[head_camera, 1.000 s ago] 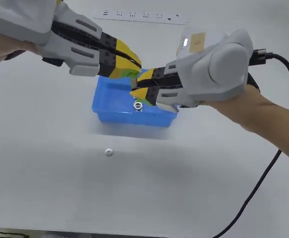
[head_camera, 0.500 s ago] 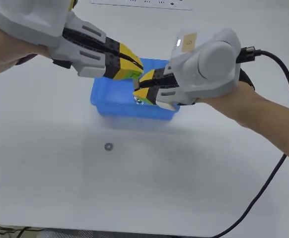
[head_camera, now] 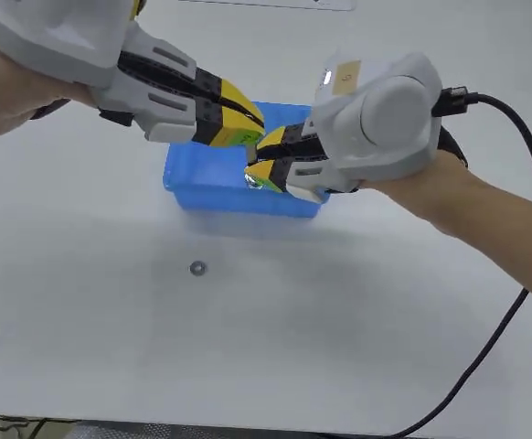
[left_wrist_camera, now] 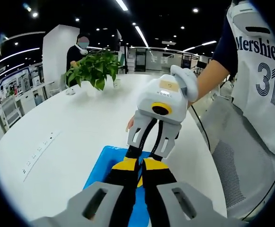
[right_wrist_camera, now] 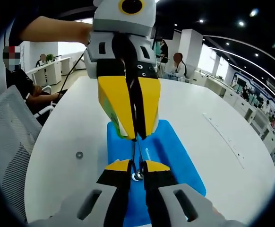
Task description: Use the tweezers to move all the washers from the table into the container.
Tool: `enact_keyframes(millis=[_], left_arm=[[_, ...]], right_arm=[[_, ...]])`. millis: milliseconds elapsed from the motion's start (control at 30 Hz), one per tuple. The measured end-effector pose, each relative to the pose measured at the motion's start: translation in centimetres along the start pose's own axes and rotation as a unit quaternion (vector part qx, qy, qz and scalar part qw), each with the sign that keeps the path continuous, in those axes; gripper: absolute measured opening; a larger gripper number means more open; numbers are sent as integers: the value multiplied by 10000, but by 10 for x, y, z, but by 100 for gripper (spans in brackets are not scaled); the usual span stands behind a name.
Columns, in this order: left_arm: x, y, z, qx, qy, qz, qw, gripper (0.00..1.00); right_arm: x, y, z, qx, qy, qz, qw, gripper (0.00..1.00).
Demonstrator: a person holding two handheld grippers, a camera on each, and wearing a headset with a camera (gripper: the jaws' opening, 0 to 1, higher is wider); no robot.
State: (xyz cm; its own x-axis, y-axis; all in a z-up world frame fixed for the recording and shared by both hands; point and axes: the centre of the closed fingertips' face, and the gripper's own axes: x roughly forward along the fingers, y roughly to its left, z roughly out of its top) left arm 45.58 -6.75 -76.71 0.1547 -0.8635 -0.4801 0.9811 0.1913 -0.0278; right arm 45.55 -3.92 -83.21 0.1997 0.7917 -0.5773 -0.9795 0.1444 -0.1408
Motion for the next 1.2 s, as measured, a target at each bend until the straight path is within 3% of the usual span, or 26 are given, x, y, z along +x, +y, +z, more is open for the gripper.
enact_keyframes(millis=[333,600,833,1200], left_arm=[[-16,-5,17,261,-18,87,9996,6],[-30,-22,33,495,-45,182,9986,6],[-41,-51,39,574,-36,179,9982,6],[-52,-91,32,539,36,190,9984,6]], right_arm=[[-12,3,20,-83,-169,-120,9998,12],[-23,6,38,-249,-313,-209,9990,12],[-28,26,49,-414,-387,-130,9983,12],[-29,70,55,-672,-348,199,9969,12]])
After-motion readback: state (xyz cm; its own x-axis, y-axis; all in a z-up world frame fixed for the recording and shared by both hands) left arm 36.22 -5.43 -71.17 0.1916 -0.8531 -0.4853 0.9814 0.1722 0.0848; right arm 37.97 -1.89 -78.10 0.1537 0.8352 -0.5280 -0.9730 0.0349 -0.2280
